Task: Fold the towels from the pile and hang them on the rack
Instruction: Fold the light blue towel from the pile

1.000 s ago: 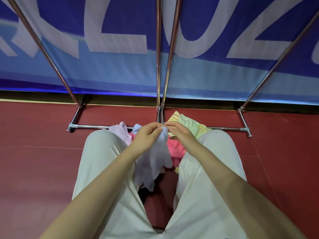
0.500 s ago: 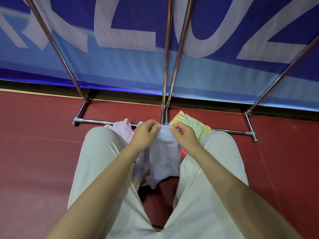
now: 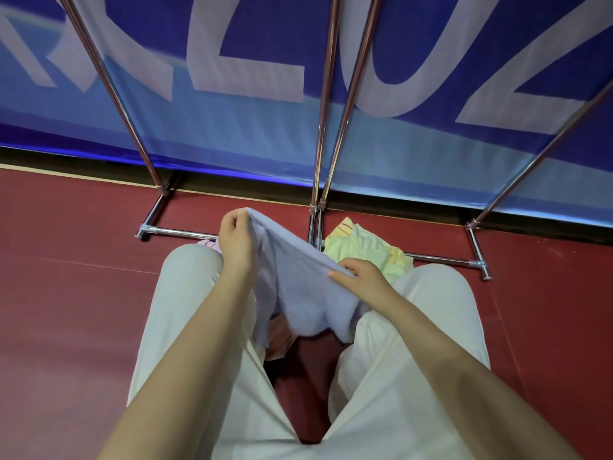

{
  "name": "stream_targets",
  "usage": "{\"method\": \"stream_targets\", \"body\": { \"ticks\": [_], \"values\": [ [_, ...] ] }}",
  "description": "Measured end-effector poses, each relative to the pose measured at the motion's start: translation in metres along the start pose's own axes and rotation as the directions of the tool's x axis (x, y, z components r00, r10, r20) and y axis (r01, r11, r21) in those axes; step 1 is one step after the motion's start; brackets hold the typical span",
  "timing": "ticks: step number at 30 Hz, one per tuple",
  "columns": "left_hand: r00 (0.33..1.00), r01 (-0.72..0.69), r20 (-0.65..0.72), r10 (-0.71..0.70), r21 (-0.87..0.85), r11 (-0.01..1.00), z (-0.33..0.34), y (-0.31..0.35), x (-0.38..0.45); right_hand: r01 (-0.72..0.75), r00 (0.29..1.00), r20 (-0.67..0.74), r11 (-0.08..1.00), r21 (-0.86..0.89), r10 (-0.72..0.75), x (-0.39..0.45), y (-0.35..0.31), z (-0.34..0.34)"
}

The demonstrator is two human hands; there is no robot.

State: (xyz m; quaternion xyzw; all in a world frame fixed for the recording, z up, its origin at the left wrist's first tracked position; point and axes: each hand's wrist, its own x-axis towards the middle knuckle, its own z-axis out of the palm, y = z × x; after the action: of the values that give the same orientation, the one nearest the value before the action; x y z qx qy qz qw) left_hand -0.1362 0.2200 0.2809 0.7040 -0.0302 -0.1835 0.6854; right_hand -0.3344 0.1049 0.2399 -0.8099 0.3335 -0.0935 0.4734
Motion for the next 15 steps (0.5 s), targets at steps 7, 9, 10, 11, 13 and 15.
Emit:
{"method": "stream_targets", "body": {
  "ticks": [7, 9, 10, 11, 13, 15],
  "values": [
    [0.986, 0.164, -0.01, -0.165, -0.016, 0.986, -0.003, -0.004, 0.009, -0.137, 0.984, -0.066, 0.946, 0.296, 0.163, 0.001, -0.01, -0.006],
    [0.972, 0.225, 0.056, -0.226, 0.024, 0.974, 0.002, -0.009, 0.008, -0.155, 0.967, -0.124, 0.898, 0.412, 0.224, 0.004, -0.01, -0.01],
    [0.971, 0.214, 0.091, -0.222, 0.09, 0.973, 0.005, -0.01, 0.005, -0.152, 0.958, -0.153, 0.884, 0.441, 0.241, 0.006, -0.009, -0.011],
    [0.975, 0.151, 0.133, -0.178, 0.191, 0.97, 0.007, -0.012, 0.001, -0.147, 0.95, -0.182, 0.876, 0.459, 0.255, 0.007, -0.009, -0.012],
    [0.963, -0.029, 0.263, -0.065, 0.34, 0.94, 0.012, -0.018, -0.008, -0.14, 0.938, -0.222, 0.874, 0.465, 0.268, 0.009, -0.011, -0.011],
    [0.922, -0.168, 0.388, 0.002, 0.396, 0.903, 0.016, -0.024, -0.019, -0.129, 0.941, -0.211, 0.856, 0.501, 0.265, 0.009, -0.014, -0.007]
  ]
}}
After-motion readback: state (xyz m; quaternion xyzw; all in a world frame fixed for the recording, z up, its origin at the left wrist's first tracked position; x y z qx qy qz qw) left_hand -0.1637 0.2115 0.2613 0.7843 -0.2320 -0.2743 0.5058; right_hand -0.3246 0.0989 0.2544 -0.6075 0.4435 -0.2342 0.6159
